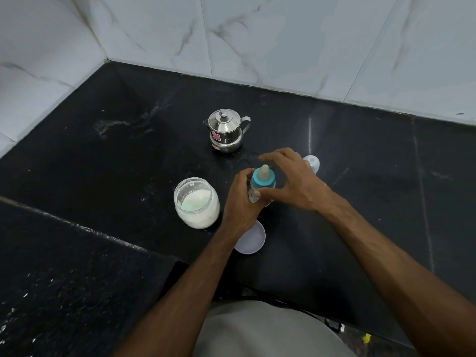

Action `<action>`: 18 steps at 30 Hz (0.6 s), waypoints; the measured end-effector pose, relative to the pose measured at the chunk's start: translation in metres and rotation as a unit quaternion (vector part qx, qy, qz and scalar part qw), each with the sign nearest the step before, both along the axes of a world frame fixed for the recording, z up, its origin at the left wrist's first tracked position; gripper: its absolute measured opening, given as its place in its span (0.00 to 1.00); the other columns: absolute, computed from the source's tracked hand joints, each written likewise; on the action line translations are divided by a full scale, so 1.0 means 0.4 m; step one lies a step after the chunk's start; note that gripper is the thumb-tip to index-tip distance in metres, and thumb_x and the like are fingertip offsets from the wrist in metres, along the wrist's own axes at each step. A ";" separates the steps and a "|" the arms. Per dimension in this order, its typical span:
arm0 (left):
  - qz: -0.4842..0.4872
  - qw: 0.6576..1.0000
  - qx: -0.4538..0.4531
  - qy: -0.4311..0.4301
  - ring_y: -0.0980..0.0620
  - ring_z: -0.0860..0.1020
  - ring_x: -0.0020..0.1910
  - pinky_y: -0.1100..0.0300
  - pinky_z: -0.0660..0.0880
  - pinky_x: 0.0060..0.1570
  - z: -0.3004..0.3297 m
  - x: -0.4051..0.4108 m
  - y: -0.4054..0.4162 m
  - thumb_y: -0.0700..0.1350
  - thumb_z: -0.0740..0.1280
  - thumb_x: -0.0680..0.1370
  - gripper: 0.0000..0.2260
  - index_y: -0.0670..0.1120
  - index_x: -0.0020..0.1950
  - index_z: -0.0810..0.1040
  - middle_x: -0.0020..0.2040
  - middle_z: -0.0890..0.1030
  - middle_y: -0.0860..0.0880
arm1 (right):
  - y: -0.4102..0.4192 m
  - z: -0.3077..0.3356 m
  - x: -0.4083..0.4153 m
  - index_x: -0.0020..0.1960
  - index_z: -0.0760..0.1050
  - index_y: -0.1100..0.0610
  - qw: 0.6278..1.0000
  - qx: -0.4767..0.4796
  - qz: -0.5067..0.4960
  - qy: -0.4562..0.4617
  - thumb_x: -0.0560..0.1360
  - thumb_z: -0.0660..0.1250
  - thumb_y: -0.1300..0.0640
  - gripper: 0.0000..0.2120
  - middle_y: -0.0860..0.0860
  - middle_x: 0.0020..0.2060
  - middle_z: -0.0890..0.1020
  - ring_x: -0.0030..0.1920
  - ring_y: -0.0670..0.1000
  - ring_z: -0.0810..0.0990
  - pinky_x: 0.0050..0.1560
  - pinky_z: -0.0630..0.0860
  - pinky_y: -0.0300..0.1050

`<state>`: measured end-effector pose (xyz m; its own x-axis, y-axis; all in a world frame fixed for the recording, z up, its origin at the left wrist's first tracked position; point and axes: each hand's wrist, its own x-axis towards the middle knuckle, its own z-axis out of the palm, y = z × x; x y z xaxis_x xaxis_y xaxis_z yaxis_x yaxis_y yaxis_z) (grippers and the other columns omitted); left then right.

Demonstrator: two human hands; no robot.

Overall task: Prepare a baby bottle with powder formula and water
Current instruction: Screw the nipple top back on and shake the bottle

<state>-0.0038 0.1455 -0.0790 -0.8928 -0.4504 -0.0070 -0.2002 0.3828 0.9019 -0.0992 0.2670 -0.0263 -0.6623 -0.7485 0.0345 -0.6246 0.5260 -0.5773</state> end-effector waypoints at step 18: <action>-0.001 1.000 0.003 0.015 0.49 0.74 0.63 0.54 0.72 0.64 0.014 0.006 0.006 0.41 0.75 0.71 0.28 0.42 0.67 0.68 0.64 0.75 0.44 | -0.008 -0.001 0.010 0.60 0.76 0.53 0.999 -0.016 0.003 0.027 0.67 0.77 0.47 0.24 0.50 0.56 0.76 0.55 0.49 0.74 0.57 0.75 0.56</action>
<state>-0.0015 0.1477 -0.0733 -0.8938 -0.4480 0.0181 -0.1713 0.3785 0.9096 -0.0953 0.2638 -0.0267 -0.6544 -0.7502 0.0944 -0.6584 0.5040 -0.5590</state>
